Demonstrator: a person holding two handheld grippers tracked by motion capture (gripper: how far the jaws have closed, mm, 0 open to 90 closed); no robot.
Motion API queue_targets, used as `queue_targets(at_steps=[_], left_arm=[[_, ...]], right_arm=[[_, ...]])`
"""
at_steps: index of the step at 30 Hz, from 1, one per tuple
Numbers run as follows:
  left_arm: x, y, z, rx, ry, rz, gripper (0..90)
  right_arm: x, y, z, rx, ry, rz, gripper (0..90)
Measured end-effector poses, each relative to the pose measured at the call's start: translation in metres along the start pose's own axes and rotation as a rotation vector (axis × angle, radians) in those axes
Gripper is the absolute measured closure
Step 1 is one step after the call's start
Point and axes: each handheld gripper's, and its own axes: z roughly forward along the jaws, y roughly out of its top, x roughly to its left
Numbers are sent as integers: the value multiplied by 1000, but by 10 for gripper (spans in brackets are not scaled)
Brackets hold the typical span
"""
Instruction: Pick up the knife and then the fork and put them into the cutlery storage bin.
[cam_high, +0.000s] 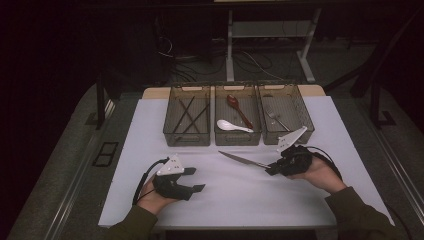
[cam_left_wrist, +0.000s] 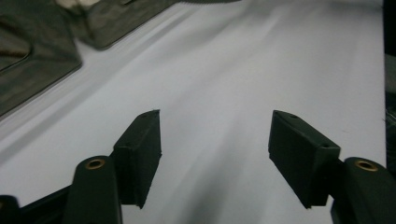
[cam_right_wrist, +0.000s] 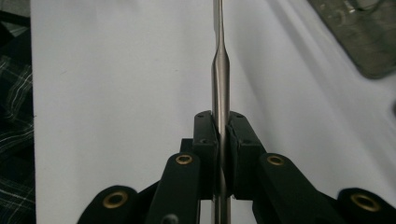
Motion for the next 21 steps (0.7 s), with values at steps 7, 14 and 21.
queue_targets(at_steps=[7, 14, 21], left_arm=[[-1, -7, -4, -11, 51, -35, 206], [-1, -7, -1, -11, 80, -28, 132], [-1, -7, 1, -2, 86, -40, 99]], right_arm=[[-7, -2, -9, -27, -46, 39, 826], [-16, -5, -21, -70, -98, 108, 826], [-30, -7, -40, -108, -155, 162, 826]])
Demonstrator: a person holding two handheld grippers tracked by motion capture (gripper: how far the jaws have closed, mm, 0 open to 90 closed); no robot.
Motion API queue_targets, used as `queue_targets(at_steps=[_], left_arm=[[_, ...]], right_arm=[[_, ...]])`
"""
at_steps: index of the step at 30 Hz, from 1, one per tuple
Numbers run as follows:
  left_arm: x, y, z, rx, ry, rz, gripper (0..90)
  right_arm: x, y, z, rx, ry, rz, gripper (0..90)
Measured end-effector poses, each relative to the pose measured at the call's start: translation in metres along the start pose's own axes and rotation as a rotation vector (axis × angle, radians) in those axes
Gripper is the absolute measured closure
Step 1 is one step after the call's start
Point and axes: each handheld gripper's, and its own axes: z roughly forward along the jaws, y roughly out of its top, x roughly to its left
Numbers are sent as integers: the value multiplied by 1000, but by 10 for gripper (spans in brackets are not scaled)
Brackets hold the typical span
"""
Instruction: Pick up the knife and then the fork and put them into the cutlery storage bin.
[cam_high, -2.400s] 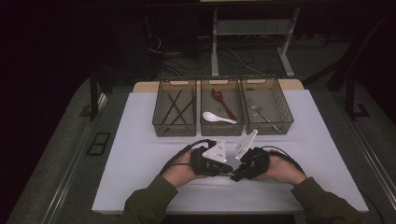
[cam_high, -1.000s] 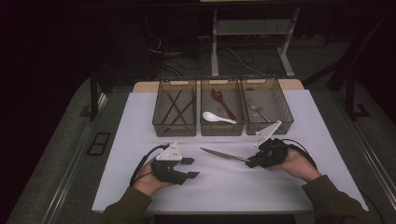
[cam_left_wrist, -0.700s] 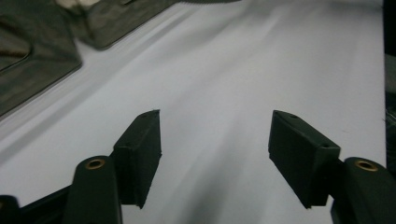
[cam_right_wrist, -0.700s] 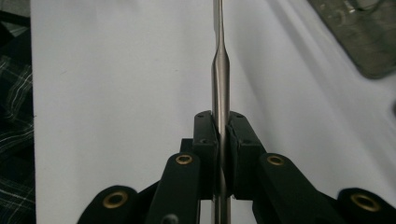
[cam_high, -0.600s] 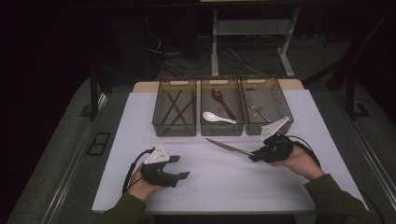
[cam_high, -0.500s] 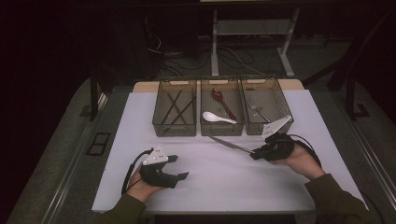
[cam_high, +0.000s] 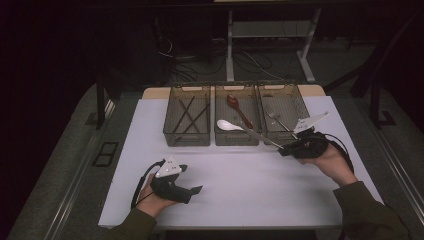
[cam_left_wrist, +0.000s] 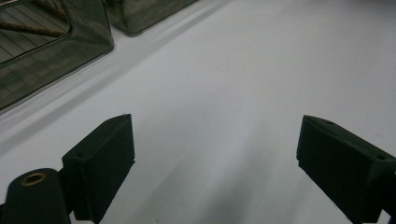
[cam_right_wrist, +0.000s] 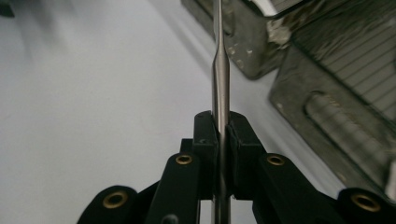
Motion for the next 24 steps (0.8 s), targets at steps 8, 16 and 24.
queue_targets(at_steps=[8, 16, 24], left_arm=[[-1, 0, 2, 0, -3, -6, 4], [-1, 0, 3, 5, -12, -14, 0], [-2, 0, 2, 8, -16, -9, 0]], right_arm=[[-19, 5, -18, -49, -60, 53, 826], [-41, 13, -30, -94, -109, 108, 826], [-66, 25, -27, -72, -163, 168, 826]])
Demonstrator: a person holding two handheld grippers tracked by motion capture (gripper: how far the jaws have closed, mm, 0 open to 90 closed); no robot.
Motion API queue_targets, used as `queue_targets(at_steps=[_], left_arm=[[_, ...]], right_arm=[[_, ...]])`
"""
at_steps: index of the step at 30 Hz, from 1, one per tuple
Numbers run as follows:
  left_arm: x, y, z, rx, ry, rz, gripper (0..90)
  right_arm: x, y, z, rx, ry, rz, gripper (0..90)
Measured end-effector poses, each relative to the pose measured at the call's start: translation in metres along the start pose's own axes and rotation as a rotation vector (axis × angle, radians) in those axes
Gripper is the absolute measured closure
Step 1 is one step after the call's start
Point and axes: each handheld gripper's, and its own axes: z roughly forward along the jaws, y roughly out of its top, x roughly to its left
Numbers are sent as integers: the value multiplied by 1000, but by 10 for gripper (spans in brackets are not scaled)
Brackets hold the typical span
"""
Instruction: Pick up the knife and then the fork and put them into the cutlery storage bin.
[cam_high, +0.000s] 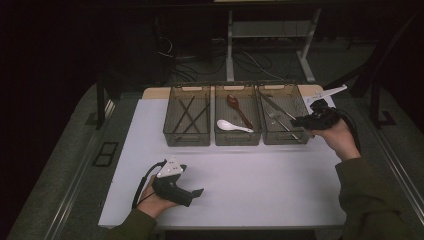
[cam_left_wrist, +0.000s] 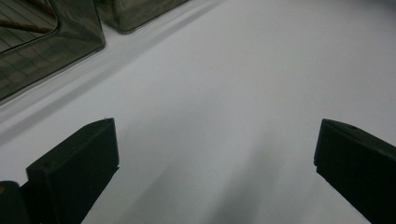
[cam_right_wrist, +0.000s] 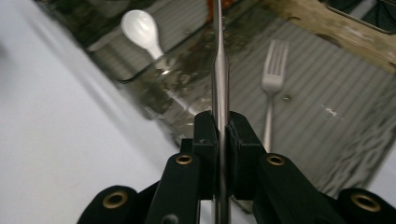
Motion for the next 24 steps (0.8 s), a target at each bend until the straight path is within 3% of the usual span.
queue_targets(at_steps=[5, 11, 18, 24], left_arm=[[0, 0, 0, 0, -6, 3, 0], [-1, 0, 2, 4, -16, 3, 0], [-1, 0, 2, 10, -21, 3, 0], [-1, 0, 2, 13, -25, 8, 0]], right_arm=[[-17, 5, 6, 16, -57, 61, 826], [-33, 6, 23, 79, -125, 131, 826], [-40, 14, 39, 136, -207, 173, 825], [-40, 16, 56, 206, -232, 181, 825]])
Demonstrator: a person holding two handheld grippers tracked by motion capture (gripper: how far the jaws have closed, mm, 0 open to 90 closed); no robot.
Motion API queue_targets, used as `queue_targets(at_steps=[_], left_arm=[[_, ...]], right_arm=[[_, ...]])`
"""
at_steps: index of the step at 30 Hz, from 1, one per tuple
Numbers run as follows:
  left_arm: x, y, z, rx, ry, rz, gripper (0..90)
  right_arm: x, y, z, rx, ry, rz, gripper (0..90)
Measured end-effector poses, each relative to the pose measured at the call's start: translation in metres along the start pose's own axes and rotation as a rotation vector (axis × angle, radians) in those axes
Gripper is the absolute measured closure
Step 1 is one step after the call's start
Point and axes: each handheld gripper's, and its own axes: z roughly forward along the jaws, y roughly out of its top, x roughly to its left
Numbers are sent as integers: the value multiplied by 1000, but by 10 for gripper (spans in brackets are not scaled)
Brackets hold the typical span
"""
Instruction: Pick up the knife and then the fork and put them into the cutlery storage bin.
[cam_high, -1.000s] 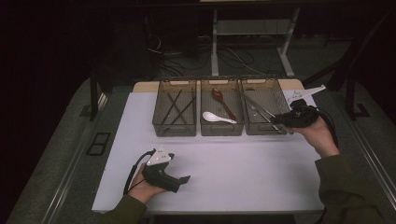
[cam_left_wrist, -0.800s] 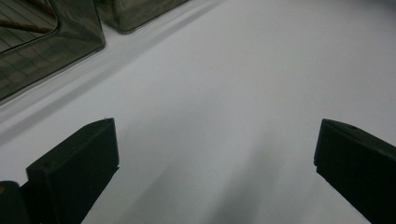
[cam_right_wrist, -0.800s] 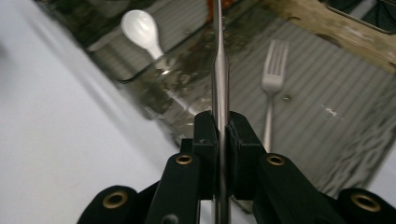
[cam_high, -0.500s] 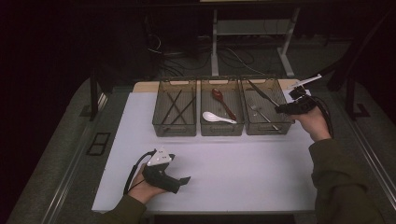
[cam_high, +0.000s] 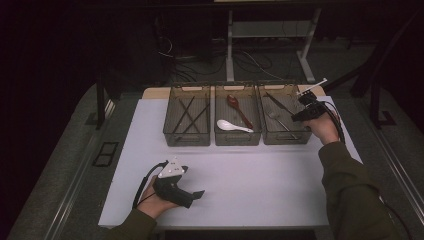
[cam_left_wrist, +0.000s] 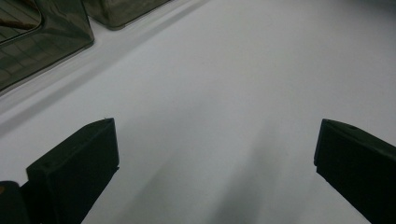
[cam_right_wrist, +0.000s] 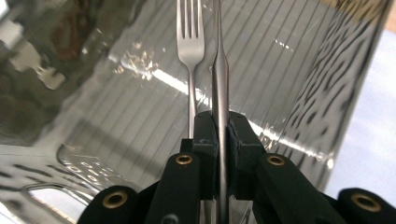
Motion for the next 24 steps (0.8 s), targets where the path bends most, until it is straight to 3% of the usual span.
queue_targets(at_steps=[5, 13, 18, 24], left_arm=[[0, 0, 0, 1, -1, 0, 0], [-1, 0, 1, 0, -6, 1, 0], [-1, 0, 1, 0, -7, 2, 0], [-1, 0, 1, -1, -7, 2, 0]], right_arm=[[3, -1, 8, 52, -19, -6, 824], [6, -1, 10, 68, -20, -40, 801], [4, 1, 1, 1, 3, -14, 738], [-1, -1, -9, -73, 42, 17, 597]])
